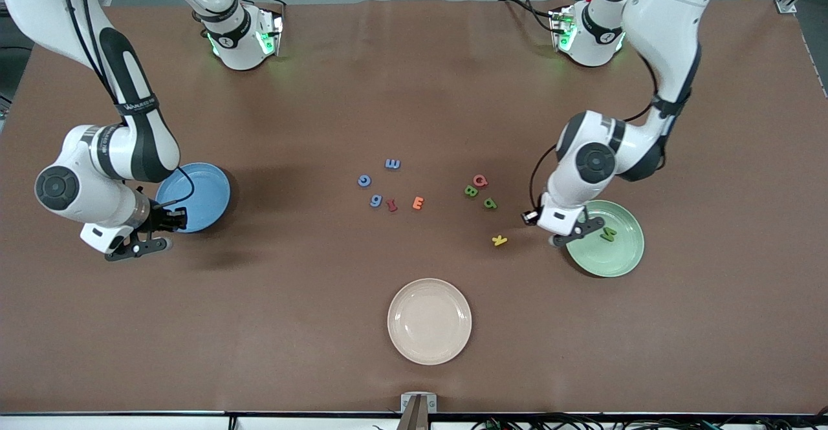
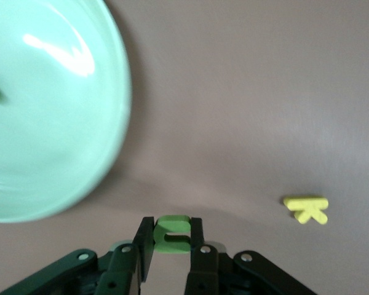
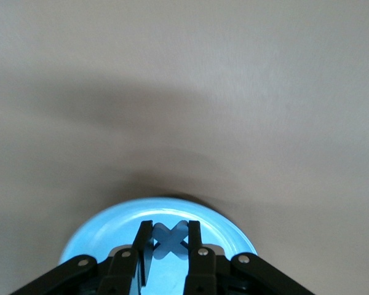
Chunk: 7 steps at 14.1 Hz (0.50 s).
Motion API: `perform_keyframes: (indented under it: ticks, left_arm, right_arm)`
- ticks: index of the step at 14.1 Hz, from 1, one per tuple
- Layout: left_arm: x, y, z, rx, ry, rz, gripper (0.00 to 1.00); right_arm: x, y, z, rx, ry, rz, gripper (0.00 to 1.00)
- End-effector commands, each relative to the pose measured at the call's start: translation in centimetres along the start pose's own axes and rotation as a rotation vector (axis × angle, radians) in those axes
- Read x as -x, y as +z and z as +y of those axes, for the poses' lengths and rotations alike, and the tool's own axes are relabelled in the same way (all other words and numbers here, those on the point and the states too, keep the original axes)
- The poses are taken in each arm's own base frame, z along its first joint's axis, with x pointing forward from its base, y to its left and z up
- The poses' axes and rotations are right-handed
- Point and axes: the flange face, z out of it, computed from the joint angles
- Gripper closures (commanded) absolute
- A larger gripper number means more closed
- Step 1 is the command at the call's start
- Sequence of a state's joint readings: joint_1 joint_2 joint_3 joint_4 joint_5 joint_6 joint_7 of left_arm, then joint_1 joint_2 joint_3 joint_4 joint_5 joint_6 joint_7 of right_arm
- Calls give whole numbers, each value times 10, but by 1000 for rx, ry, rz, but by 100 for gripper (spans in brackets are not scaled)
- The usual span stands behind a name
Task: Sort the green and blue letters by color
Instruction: 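Drop the green letter on the green plate while the right gripper carries the x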
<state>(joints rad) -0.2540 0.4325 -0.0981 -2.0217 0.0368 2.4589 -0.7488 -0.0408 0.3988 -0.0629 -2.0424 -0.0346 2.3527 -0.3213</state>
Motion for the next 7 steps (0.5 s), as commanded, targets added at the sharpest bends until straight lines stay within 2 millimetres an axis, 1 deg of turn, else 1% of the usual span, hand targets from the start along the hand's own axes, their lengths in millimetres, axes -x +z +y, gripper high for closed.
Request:
perform_keyframes:
  ticks: [1,2,4,5,6,7]
  left_arm:
    - [-35,-28,-50,-8,41,17,100]
    - [-50,-22,-72,-11,61,10,100]
    - [-76,-11,-112,-11,74,4,100]
    - [-84,-9,-123,-9,83,6,100]
    - [-90,-4,-132,-10,80,2,100]
    - [-90,4,-134,-12,78,-9,100]
  right_arm:
    - [33,12,-10,-5,-30,3,100]
    - [38,18,-15,-8,-34,1,99]
    - [43,24,-19,-18,-32,-20,97]
    - [45,27,-23,-23,-28,-30,90]
    - [46,29,-25,-27,-29,-35,77]
    - [46,29,-25,-28,-27,-33,33]
